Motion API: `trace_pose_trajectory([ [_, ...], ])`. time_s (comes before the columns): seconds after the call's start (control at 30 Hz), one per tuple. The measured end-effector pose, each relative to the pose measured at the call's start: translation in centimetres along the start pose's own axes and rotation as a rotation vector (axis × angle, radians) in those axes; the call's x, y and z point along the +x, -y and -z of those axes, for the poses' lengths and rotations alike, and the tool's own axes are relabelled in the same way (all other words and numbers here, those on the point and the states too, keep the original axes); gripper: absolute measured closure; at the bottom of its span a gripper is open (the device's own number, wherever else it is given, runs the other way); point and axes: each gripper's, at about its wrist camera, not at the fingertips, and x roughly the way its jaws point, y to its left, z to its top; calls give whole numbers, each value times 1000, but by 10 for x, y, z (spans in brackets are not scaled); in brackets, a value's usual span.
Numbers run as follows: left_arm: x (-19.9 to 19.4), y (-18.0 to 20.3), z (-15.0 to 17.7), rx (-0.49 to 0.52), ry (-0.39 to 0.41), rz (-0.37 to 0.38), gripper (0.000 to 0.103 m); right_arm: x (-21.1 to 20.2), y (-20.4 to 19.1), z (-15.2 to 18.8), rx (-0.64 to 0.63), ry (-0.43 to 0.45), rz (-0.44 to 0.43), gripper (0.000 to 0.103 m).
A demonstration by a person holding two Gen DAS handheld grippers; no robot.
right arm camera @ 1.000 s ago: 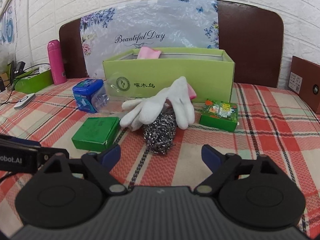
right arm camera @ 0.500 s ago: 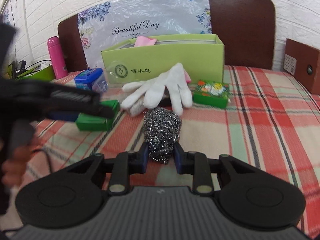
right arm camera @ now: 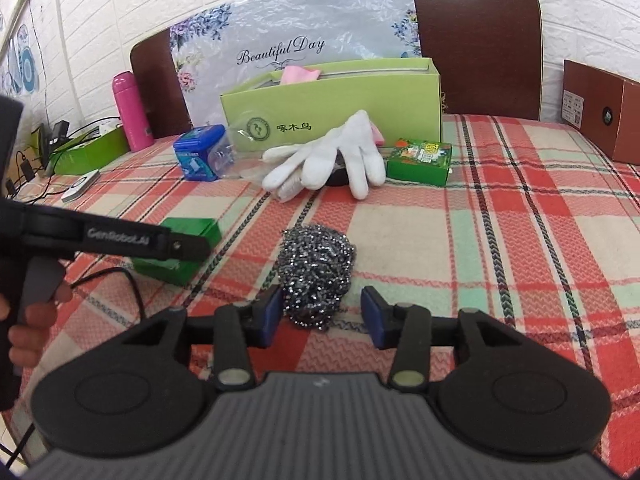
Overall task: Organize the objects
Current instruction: 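Carry green box with left gripper while right carries scrubber into green box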
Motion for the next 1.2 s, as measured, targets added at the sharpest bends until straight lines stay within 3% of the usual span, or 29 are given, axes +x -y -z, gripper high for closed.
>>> trace_pose_trajectory([
  [0.1, -2, -3, -2, -48, -14, 13, 32, 0, -1, 0, -12, 3, 5, 61],
  [0.27, 2, -1, -3, -28, -17, -21, 30, 3, -3, -7, -19, 16, 8, 61],
  [0.57, 3, 1, -2, -28, -1, -4, 30, 12, -7, -10, -24, 21, 2, 61],
  [0.7, 2, -1, -1, -31, 13, 14, 37, 13, -7, -10, -27, 25, 6, 65],
  [0.93, -2, 0, -3, -26, 15, 61, 40, 8, -8, -12, -33, 47, -4, 70],
  [1.2, -20, 9, -32, 25, 97, 92, 40, -8, -7, -35, -63, 133, 5, 70],
])
